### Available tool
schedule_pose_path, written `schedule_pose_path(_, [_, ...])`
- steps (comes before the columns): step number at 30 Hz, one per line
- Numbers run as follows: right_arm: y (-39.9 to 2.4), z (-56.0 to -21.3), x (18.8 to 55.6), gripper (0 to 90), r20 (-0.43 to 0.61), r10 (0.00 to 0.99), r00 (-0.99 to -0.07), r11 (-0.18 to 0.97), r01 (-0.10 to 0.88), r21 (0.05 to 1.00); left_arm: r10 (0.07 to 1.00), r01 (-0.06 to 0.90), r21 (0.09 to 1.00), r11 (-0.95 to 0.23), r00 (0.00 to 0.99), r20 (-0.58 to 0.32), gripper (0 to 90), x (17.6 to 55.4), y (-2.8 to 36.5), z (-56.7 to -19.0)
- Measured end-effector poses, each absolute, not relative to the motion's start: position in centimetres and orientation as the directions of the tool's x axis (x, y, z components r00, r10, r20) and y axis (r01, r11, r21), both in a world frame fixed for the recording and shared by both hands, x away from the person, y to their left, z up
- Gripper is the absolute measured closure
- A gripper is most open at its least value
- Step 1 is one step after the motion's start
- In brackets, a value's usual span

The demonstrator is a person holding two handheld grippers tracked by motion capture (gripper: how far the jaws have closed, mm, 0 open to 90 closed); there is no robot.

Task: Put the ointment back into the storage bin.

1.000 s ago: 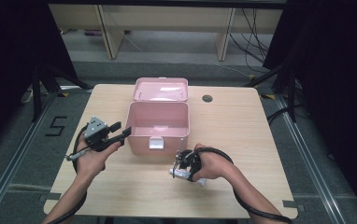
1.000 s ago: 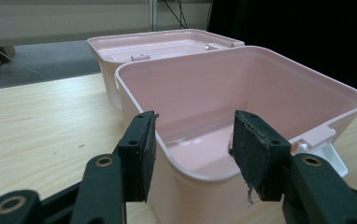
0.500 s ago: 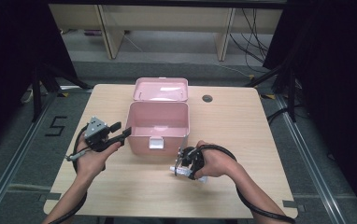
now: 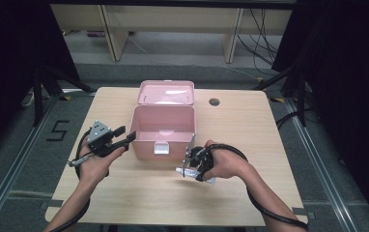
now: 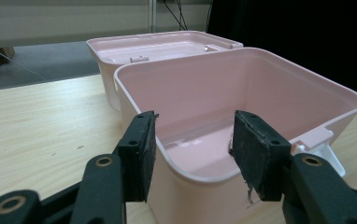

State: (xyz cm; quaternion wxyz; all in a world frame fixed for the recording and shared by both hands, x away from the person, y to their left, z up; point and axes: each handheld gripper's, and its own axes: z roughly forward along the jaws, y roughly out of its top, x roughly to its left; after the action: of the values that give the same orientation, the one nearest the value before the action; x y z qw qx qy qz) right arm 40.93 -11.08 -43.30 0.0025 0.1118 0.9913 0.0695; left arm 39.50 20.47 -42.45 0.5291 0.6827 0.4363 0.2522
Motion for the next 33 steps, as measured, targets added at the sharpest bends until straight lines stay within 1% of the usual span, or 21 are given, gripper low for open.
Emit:
schedule_pose_path(6, [-11.0,-42.6,41.0,68.9,0.004,0.217,-0.976,0.966,0.215,0.140,0.864,0.328,0.943,-0.060,0.490,-0.115,49.3,39.5,20.6,-42.4])
schedule_pose_path(8, [-11.0,-42.5,41.2,68.9,0.006,0.197,-0.980,0.969,0.195,0.152,0.864,0.327,0.943,-0.058,0.489,-0.116,49.3,39.5,20.6,-42.4])
schedule_pose_path(14, [-11.0,-41.7,41.3,68.9,-0.011,0.205,-0.979,0.968,0.201,0.149,0.863,0.328,0.943,-0.063,0.493,-0.114,49.3,39.6,20.5,-42.3])
schedule_pose_path(16, [-11.0,-41.5,41.4,68.9,-0.014,0.191,-0.981,0.971,0.187,0.151,0.862,0.328,0.943,-0.062,0.493,-0.115,49.3,39.6,20.4,-42.3])
schedule_pose_path(19, [-11.0,-41.2,41.4,68.9,-0.011,0.206,-0.978,0.968,0.202,0.150,0.863,0.328,0.943,-0.063,0.493,-0.114,49.3,39.6,20.4,-42.3])
schedule_pose_path(20, [-11.0,-41.1,41.7,68.9,-0.022,0.177,-0.984,0.973,0.171,0.157,0.863,0.328,0.942,-0.063,0.493,-0.114,49.3,39.6,20.5,-42.3])
schedule_pose_path(21, [-11.0,-41.0,41.6,68.9,-0.020,0.193,-0.981,0.970,0.188,0.155,0.863,0.328,0.942,-0.064,0.492,-0.113,49.3,39.6,20.5,-42.3])
schedule_pose_path(24, [-11.0,-40.8,41.7,68.9,-0.029,0.175,-0.984,0.973,0.168,0.156,0.863,0.329,0.942,-0.064,0.493,-0.113,49.3,39.6,20.5,-42.3])
schedule_pose_path(26, [-10.9,-40.5,41.6,68.9,-0.031,0.198,-0.980,0.971,0.191,0.146,0.863,0.329,0.942,-0.064,0.493,-0.113,49.3,39.6,20.5,-42.3])
schedule_pose_path(27, [-11.0,-40.5,41.8,68.9,-0.034,0.163,-0.986,0.976,0.156,0.154,0.863,0.329,0.942,-0.065,0.493,-0.113,49.3,39.6,20.5,-42.3])
schedule_pose_path(30, [-10.9,-40.3,41.9,68.9,-0.035,0.163,-0.986,0.975,0.155,0.158,0.863,0.329,0.942,-0.067,0.493,-0.111,49.2,39.6,20.5,-42.3])
schedule_pose_path(32, [-10.9,-40.1,41.8,68.9,-0.031,0.184,-0.982,0.972,0.177,0.156,0.863,0.329,0.942,-0.068,0.493,-0.110,49.3,39.5,20.5,-42.3])
schedule_pose_path(33, [-10.9,-40.1,41.9,68.9,-0.032,0.173,-0.984,0.973,0.166,0.160,0.864,0.330,0.942,-0.068,0.492,-0.110,49.3,39.5,20.5,-42.3])
